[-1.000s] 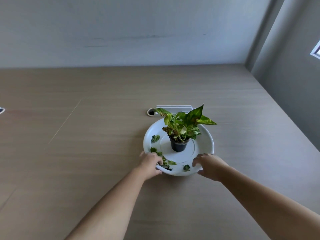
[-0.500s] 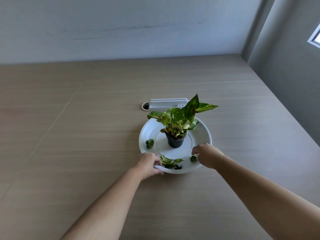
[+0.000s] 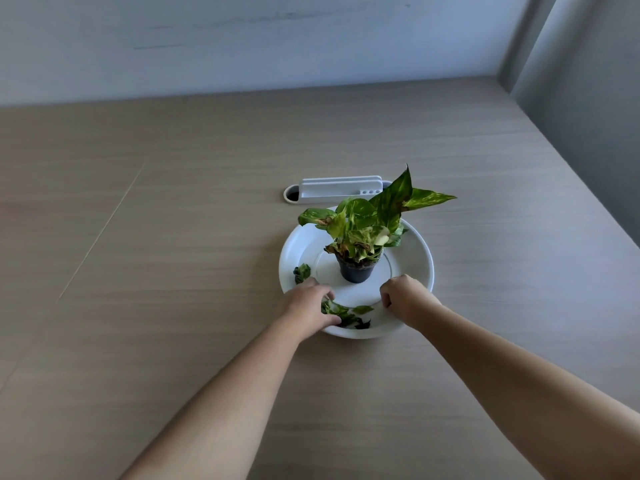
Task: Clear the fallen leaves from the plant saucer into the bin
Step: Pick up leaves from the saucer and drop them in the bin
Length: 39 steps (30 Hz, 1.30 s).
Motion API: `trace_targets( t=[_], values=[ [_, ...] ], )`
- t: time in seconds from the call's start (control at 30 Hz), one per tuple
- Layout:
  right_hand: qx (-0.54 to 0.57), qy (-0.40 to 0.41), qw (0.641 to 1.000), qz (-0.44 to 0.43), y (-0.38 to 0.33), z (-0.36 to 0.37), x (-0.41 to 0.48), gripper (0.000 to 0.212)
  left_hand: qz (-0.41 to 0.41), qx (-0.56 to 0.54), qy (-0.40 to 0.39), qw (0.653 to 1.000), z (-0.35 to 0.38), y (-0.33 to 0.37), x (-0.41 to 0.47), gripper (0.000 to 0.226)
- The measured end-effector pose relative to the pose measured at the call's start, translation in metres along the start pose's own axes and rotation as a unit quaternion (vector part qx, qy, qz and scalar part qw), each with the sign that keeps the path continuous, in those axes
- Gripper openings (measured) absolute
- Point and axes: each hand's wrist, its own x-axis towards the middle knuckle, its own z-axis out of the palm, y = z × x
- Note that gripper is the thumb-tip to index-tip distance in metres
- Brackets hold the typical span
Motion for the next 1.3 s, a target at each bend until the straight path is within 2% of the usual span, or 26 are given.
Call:
trace_targets(
  t=[0.13, 0.23, 0.33, 0.47, 0.57, 0.7, 0.9, 1.1, 1.3],
  values=[
    [0.069, 0.044, 0.996, -0.025, -0.008, 0.005, 0.001, 0.022, 0.011, 0.054, -0.017, 0.998, 0.004, 0.011, 0.007, 0.038],
    [0.075, 0.024, 0.995, -0.058, -0.021, 0.01, -0.002, 0.019, 0.03, 0.101, -0.012, 0.994, 0.006, 0.015, 0.011, 0.027],
    [0.044, 0.006, 0.997, -0.067, -0.026, 0.013, -0.002, 0.026, 0.03, 0.11, -0.012, 0.993, 0.008, 0.01, 0.014, 0.022],
    [0.025, -0.017, 0.997, -0.074, -0.031, 0.015, 0.002, 0.026, 0.027, 0.067, -0.022, 0.997, 0.01, 0.004, 0.019, 0.019],
    [0.045, -0.02, 0.996, -0.07, -0.035, 0.017, 0.001, 0.019, 0.025, 0.023, -0.022, 0.999, 0.012, 0.0, 0.022, 0.013],
    [0.085, -0.011, 0.995, -0.042, -0.034, 0.014, 0.0, 0.022, 0.004, -0.046, 0.005, 0.999, 0.01, -0.004, 0.024, 0.012],
    [0.253, 0.06, 0.963, 0.071, -0.017, -0.008, -0.004, 0.013, -0.024, -0.139, 0.063, 0.988, -0.01, -0.01, 0.021, 0.008],
    [0.284, 0.084, 0.951, 0.095, -0.013, -0.015, -0.022, 0.014, -0.023, -0.186, 0.054, 0.981, -0.012, 0.003, 0.015, 0.008],
    [0.321, 0.147, 0.927, 0.126, 0.027, -0.026, -0.072, 0.016, 0.019, -0.196, 0.027, 0.98, 0.0, 0.064, -0.004, 0.007]
  ],
)
